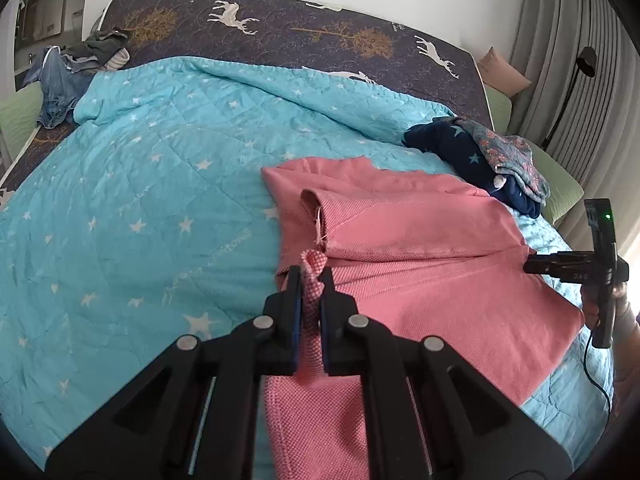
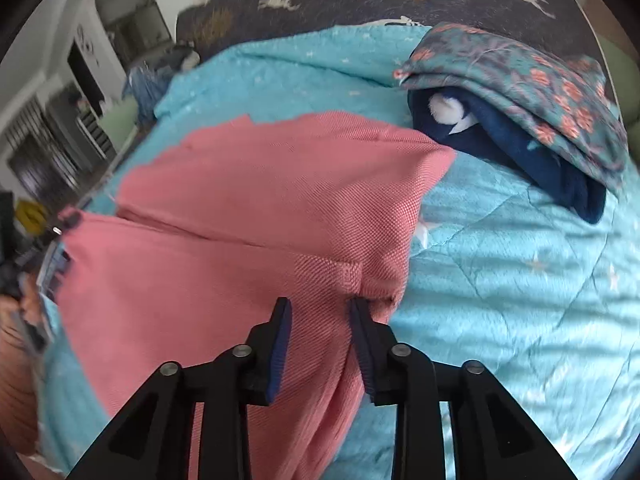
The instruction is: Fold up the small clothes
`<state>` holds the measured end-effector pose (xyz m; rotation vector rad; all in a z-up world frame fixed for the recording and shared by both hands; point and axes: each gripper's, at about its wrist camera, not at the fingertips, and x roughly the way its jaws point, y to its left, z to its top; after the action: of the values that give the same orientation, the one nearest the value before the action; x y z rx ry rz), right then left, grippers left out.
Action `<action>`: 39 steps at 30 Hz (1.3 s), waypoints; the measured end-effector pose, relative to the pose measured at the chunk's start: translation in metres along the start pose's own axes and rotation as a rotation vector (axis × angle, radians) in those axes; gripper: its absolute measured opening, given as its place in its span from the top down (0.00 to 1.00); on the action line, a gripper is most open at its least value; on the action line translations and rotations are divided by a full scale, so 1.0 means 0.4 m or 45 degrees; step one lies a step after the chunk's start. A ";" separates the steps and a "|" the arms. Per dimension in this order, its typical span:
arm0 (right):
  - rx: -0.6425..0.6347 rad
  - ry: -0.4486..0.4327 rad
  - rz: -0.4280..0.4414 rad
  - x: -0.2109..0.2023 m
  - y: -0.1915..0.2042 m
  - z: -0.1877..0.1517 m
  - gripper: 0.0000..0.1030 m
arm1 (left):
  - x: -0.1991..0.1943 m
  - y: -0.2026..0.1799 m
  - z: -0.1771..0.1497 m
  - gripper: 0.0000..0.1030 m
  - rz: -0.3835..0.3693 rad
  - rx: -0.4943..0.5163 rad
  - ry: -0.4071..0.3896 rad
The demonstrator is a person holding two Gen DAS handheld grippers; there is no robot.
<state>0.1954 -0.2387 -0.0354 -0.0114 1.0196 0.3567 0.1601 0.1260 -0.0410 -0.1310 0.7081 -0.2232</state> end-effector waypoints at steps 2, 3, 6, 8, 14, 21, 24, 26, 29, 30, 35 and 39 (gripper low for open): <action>0.005 0.007 0.013 0.016 -0.004 0.010 0.64 | 0.003 -0.004 -0.001 0.92 0.005 0.006 0.006; 0.009 0.005 0.020 0.019 -0.004 0.015 0.62 | 0.006 -0.004 0.000 0.92 0.007 0.006 0.009; 0.021 -0.001 0.021 0.017 -0.008 0.021 0.60 | 0.013 -0.003 -0.003 0.92 0.008 -0.006 0.016; 0.032 -0.002 0.030 0.014 -0.007 0.017 0.59 | 0.017 -0.002 -0.006 0.92 0.003 -0.007 0.021; 0.119 -0.048 0.136 -0.013 -0.020 0.004 0.94 | 0.003 0.000 -0.003 0.92 -0.033 -0.035 0.001; 0.171 -0.253 0.231 -0.146 -0.017 0.036 0.94 | -0.078 -0.010 0.058 0.92 -0.091 -0.041 -0.122; 0.148 -0.283 0.204 -0.176 0.005 0.055 0.94 | -0.106 -0.023 0.087 0.92 -0.095 -0.011 -0.173; 0.125 -0.257 0.165 -0.181 0.019 0.053 0.94 | -0.113 -0.035 0.093 0.92 -0.094 0.017 -0.184; 0.088 -0.151 0.115 -0.154 0.024 0.023 0.91 | -0.095 -0.049 0.081 0.92 -0.101 0.042 -0.147; 0.086 -0.111 0.104 -0.136 0.020 0.013 0.91 | -0.082 -0.053 0.072 0.92 -0.095 0.047 -0.126; 0.167 -0.042 0.129 -0.091 -0.005 -0.020 0.91 | -0.057 -0.049 0.044 0.92 -0.071 0.037 -0.067; 0.151 -0.068 0.137 -0.121 0.000 -0.033 0.91 | -0.069 -0.039 0.035 0.92 -0.067 0.022 -0.070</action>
<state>0.1616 -0.2548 -0.0021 0.1596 0.9894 0.3916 0.1467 0.1181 -0.0100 -0.1392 0.6485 -0.2751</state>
